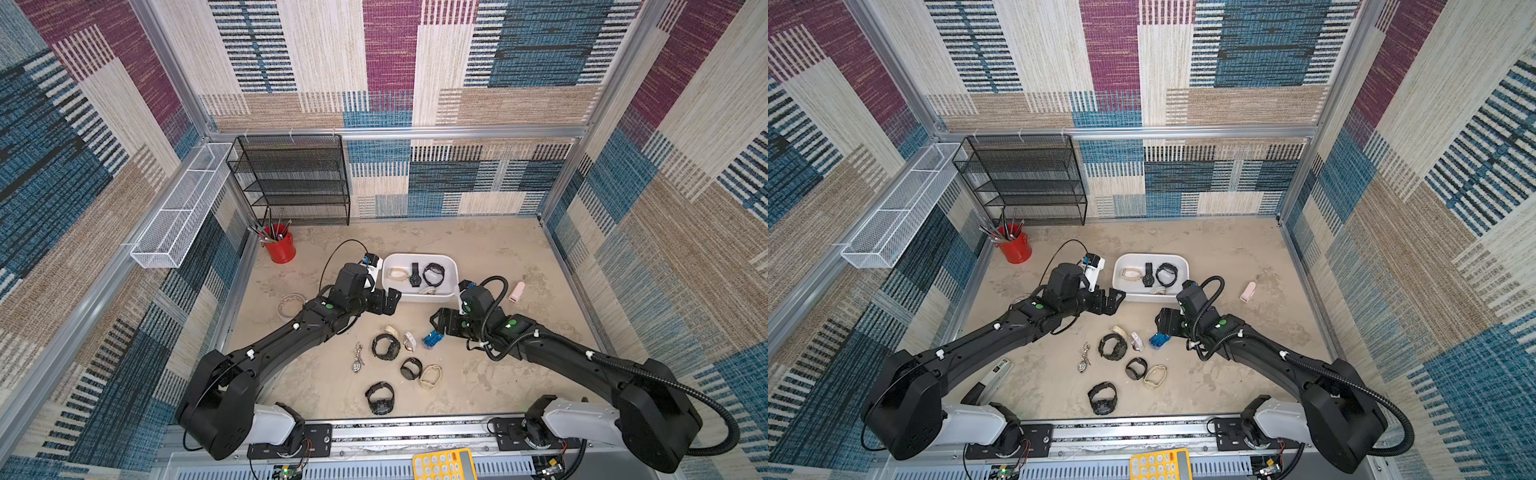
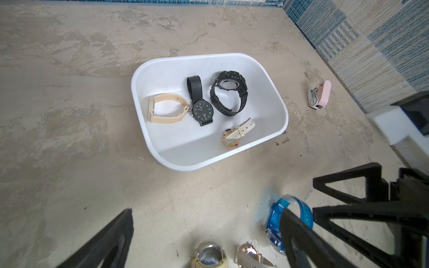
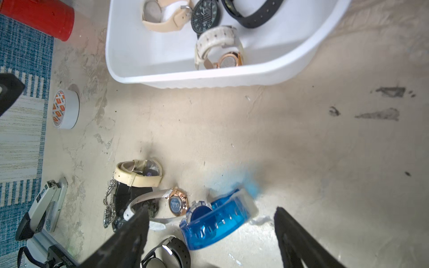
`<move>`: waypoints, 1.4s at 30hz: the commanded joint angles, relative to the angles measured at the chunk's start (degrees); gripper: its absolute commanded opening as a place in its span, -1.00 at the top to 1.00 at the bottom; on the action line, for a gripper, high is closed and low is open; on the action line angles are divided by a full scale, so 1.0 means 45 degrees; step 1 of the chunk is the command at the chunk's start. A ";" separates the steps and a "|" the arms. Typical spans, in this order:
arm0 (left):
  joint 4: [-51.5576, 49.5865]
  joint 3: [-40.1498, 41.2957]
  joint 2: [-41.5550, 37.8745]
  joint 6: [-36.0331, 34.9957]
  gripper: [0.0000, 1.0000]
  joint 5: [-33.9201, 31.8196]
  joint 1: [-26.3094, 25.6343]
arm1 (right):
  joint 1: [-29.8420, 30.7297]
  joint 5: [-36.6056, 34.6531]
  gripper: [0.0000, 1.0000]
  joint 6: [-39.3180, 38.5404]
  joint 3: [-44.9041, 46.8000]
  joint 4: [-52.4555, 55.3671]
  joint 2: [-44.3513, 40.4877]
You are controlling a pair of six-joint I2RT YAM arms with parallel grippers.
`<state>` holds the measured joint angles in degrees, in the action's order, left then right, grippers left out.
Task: Put the watch into the storage box
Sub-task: Pick up the item at the center of the board.
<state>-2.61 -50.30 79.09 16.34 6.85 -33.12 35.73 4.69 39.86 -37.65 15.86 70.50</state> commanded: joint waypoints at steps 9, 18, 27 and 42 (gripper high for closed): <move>0.0699 0.0211 -0.0090 -0.0369 -0.98 0.0634 -0.0002 | 0.0282 0.0247 -0.60 0.1161 0.0103 -0.0207 0.0063; 0.0639 0.0358 -0.0329 -0.0291 -0.98 0.0615 -0.0005 | 0.0303 0.0550 -0.50 0.1185 -0.0028 -0.0988 0.0922; 0.0533 0.0176 -0.0329 -0.0252 -0.98 0.0799 -0.0002 | 0.0342 0.0670 -0.29 0.1474 0.0015 -0.1758 0.1651; 0.0520 0.0271 -0.0407 -0.0122 -0.98 0.0762 -0.0002 | 0.0474 0.0770 0.27 0.1265 -0.0082 -0.2109 0.2373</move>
<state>-1.08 -49.04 77.47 16.36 9.47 -33.12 37.67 7.94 45.80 -37.74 7.99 80.99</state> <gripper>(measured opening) 0.991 0.381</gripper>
